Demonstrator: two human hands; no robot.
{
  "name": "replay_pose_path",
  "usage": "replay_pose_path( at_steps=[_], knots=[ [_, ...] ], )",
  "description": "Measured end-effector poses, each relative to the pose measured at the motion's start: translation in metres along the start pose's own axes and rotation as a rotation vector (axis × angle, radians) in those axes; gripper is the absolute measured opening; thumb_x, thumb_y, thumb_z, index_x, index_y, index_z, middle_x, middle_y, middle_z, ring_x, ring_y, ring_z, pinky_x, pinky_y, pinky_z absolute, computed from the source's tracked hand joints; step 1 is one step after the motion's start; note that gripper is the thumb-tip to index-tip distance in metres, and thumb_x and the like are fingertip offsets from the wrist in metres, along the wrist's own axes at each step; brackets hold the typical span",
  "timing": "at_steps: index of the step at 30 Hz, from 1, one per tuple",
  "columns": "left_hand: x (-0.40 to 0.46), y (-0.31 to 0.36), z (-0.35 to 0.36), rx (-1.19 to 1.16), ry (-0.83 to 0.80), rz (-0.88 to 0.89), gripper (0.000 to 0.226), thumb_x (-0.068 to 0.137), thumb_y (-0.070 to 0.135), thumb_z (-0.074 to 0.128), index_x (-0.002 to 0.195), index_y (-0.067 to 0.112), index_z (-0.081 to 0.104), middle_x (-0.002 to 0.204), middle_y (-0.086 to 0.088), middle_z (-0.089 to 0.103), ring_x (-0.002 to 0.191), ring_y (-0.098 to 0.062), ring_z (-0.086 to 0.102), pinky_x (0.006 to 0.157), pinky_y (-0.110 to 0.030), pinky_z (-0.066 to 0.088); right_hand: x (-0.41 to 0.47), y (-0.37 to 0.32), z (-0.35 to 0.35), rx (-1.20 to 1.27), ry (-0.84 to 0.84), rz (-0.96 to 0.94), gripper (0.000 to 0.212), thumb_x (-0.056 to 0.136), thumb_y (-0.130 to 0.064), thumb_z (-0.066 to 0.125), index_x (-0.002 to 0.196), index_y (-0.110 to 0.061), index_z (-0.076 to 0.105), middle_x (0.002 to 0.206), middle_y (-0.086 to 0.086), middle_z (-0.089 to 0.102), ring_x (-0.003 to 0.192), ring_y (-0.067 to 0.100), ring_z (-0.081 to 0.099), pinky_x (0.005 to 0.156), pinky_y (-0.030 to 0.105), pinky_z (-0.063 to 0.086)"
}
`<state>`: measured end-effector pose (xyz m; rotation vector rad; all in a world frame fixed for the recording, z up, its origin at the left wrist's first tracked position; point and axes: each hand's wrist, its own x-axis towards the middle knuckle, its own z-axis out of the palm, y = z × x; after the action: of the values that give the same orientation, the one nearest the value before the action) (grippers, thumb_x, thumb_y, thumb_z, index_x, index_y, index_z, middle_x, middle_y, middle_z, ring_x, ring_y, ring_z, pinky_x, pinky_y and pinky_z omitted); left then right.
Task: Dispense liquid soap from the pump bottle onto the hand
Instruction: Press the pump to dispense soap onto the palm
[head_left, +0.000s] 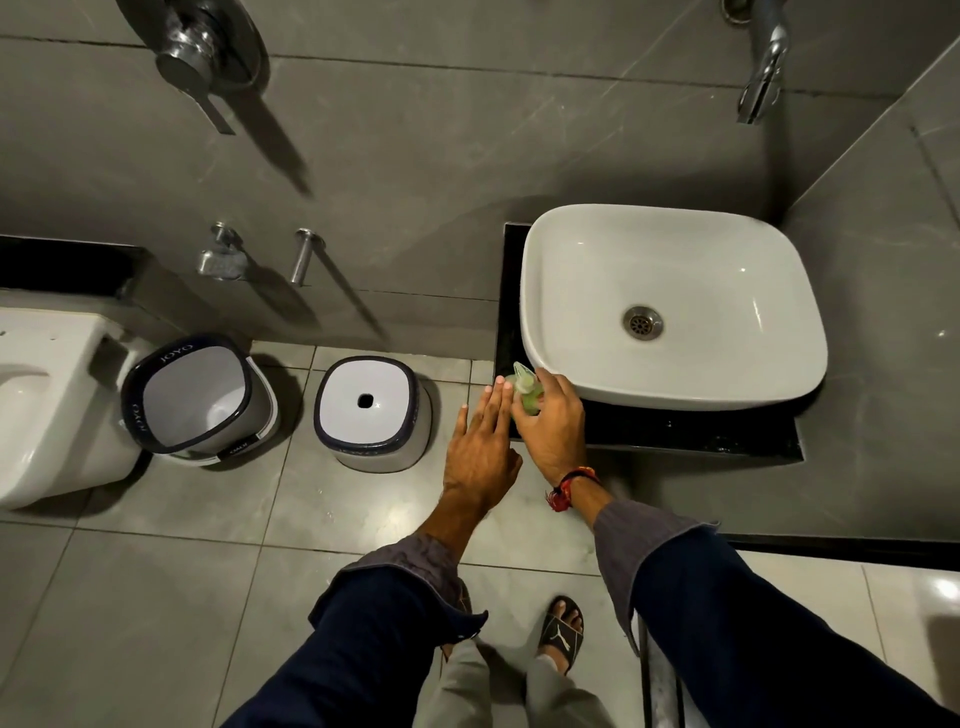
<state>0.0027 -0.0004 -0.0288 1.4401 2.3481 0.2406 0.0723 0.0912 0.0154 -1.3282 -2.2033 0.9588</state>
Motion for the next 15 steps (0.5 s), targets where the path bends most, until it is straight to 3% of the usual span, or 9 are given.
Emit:
replay_pose_path(
  at_steps=[3,7,11,15],
  knots=[
    [0.0,0.001,-0.002,0.003,-0.014,-0.003,0.093,0.1,0.039,0.055,0.163,0.015,-0.01,0.173,-0.003,-0.014,0.16,-0.021,-0.009,0.131,-0.048,0.006,0.0,-0.004,0.003,0.048,0.024,0.018,0.04,0.092,-0.021,0.073,0.128,-0.005,0.063,0.125,0.013,0.064,0.115,0.027,0.066,0.099,0.044,0.059],
    [-0.001,0.001,-0.003,0.004,-0.017,-0.011,0.096,0.098,0.034,0.058,0.163,0.014,-0.008,0.173,-0.004,-0.012,0.161,-0.022,-0.008,0.13,-0.05,0.011,0.009,-0.009,0.001,0.001,0.079,0.093,0.034,0.089,-0.032,0.077,0.108,-0.006,0.067,0.108,0.009,0.066,0.096,0.023,0.067,0.083,0.043,0.064],
    [-0.001,0.003,-0.003,0.003,-0.016,-0.016,0.093,0.1,0.043,0.055,0.163,0.014,-0.008,0.173,-0.005,-0.011,0.161,-0.022,-0.007,0.131,-0.049,0.008,0.005,-0.015,0.001,-0.092,0.057,0.085,0.048,0.091,-0.039,0.073,0.126,-0.007,0.065,0.119,0.012,0.066,0.112,0.027,0.065,0.094,0.043,0.061],
    [-0.001,0.003,-0.001,0.016,-0.023,-0.024,0.092,0.101,0.045,0.053,0.163,0.014,-0.008,0.173,-0.005,-0.011,0.161,-0.022,-0.007,0.131,-0.049,0.007,0.007,-0.019,0.003,-0.088,0.062,0.114,0.04,0.093,-0.036,0.07,0.117,-0.005,0.069,0.115,0.012,0.066,0.108,0.028,0.066,0.092,0.044,0.061]
  ],
)
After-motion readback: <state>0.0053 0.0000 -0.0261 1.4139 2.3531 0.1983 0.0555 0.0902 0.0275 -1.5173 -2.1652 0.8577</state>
